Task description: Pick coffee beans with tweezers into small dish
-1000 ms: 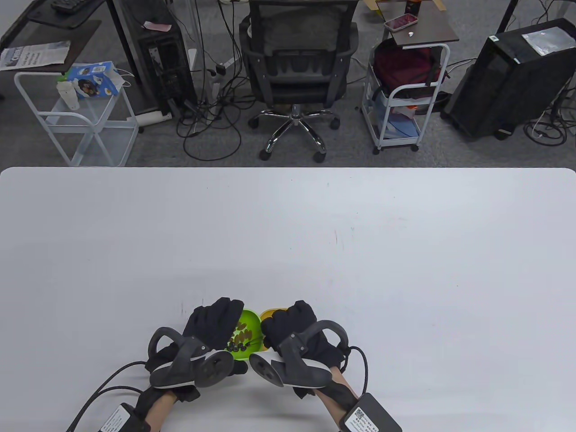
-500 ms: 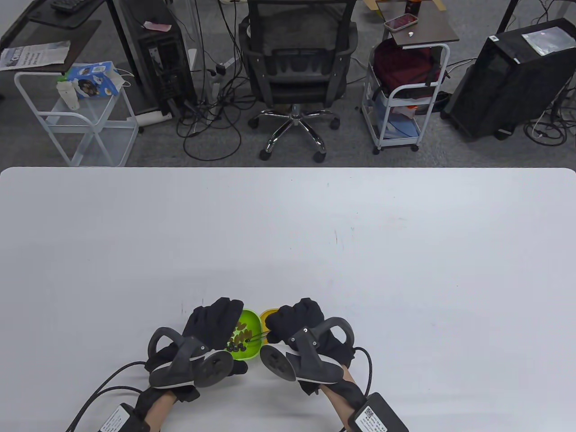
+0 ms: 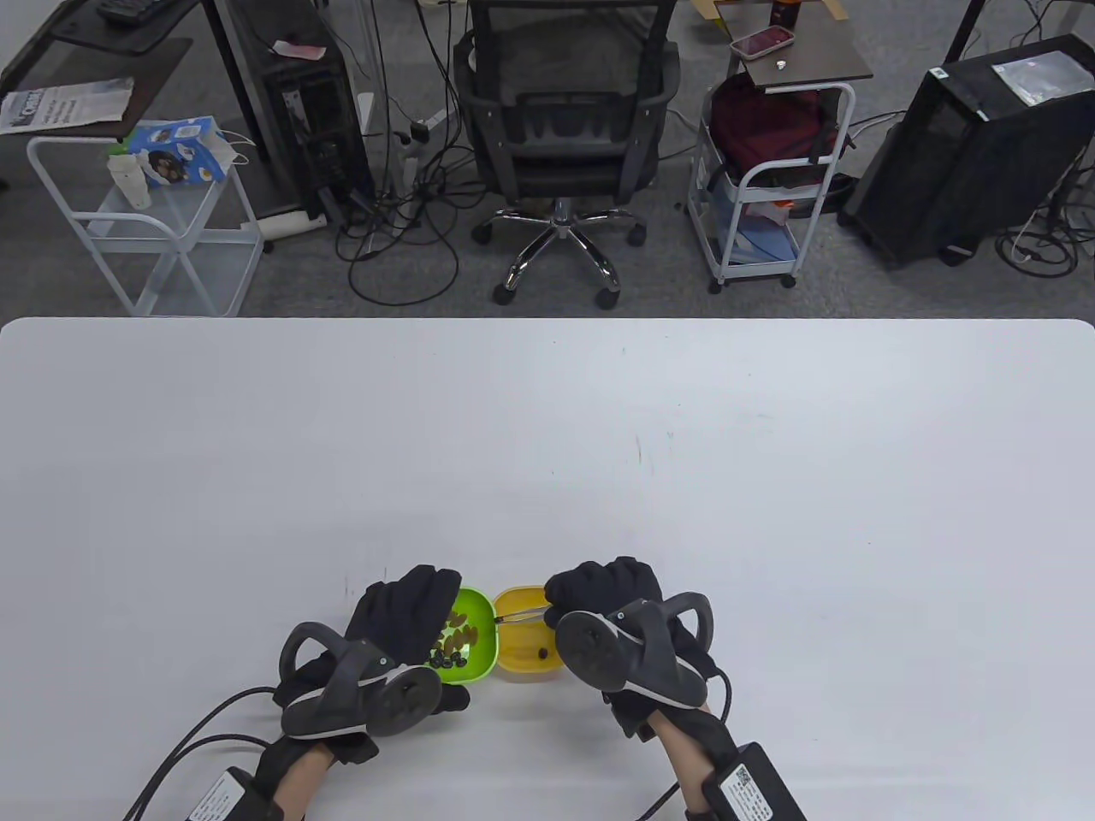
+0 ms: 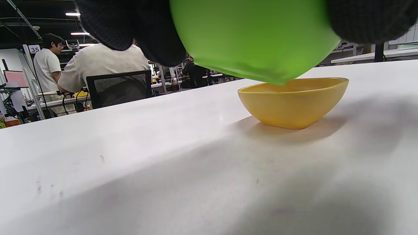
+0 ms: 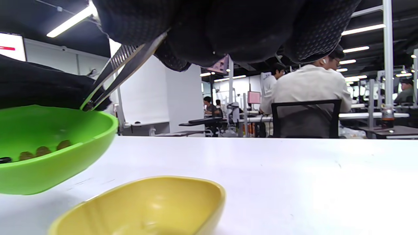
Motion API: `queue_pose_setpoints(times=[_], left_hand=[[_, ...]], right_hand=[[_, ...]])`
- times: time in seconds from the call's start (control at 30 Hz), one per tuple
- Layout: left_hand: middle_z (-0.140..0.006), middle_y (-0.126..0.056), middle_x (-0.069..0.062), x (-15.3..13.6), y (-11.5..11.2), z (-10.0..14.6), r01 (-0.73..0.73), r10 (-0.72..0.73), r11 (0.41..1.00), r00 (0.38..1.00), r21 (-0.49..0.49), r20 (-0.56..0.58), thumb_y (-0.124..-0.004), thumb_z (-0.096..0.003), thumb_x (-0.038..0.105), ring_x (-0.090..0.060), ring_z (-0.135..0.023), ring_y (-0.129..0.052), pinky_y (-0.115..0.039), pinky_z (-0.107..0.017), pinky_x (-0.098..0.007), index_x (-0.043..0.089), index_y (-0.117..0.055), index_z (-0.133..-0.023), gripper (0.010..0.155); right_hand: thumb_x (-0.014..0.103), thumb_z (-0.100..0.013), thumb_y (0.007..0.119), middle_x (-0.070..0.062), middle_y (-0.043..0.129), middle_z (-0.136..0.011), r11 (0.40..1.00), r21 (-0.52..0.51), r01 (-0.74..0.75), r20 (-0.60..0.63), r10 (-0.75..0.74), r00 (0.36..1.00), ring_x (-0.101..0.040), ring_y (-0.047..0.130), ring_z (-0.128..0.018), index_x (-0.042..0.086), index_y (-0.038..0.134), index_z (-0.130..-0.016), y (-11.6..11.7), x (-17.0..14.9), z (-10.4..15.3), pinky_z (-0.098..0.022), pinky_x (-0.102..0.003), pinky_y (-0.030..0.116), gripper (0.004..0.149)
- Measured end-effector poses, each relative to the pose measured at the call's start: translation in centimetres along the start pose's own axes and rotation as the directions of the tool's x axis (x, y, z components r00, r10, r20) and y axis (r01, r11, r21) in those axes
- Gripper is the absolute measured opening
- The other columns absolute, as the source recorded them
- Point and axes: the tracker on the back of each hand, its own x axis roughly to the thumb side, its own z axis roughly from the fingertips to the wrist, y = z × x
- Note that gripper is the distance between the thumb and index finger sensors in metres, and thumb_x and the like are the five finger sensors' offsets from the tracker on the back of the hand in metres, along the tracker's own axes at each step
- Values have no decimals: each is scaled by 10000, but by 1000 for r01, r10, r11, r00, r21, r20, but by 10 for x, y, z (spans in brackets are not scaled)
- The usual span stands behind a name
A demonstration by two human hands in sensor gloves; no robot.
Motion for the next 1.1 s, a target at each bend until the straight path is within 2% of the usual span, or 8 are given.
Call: queue_pose_setpoints(times=[0.33, 0.53, 0.7, 0.93, 1.1], left_hand=[[-1164, -635, -343, 0, 0, 0, -1, 1, 1000, 1000, -7, -1, -727, -345, 715, -435, -938, -894, -735, -722, -660, -48, -466, -1176, 1158], [-1163, -640, -341, -1, 0, 0, 2, -2, 1000, 1000, -6, -2, -730, -341, 714, -435, -937, -896, -737, -721, -659, -45, -468, -1176, 1159], [-1163, -640, -342, 0, 0, 1, 1, -1, 1000, 1000, -5, -2, -729, -340, 715, -433, -937, -897, -738, -721, -658, -44, -469, -1175, 1159], [-1163, -640, -341, 0, 0, 0, 2, -2, 1000, 1000, -7, -2, -728, -340, 715, -433, -936, -898, -737, -722, -658, -45, -469, -1176, 1159], [-1163, -641, -341, 0, 0, 0, 3, -3, 1000, 1000, -11, -2, -728, -339, 715, -431, -936, -899, -738, -721, -658, -45, -472, -1175, 1158]], right_hand=[[389, -423, 685, 43, 892, -615, 997, 80, 17, -82, -10, 997, -168, 919, -439, 243, 799, -786, 15, -23, -2, -700, -565, 717, 407], [394, -420, 693, 45, 892, -618, 996, 84, 18, -93, -10, 996, -167, 922, -439, 232, 796, -798, 16, -24, -2, -698, -567, 717, 424], [393, -409, 720, 42, 899, -621, 998, 28, 57, -89, -54, 995, -172, 929, -437, 222, 802, -809, 15, -25, 0, -688, -570, 722, 443], [396, -411, 717, 50, 897, -621, 998, -52, 20, -19, -21, 1000, -164, 932, -435, 224, 798, -813, 8, -10, 2, -683, -562, 730, 444], [398, -411, 715, 55, 897, -620, 998, -69, -7, 47, 11, 999, -159, 934, -434, 227, 797, -813, 9, 5, 3, -679, -561, 733, 445]])
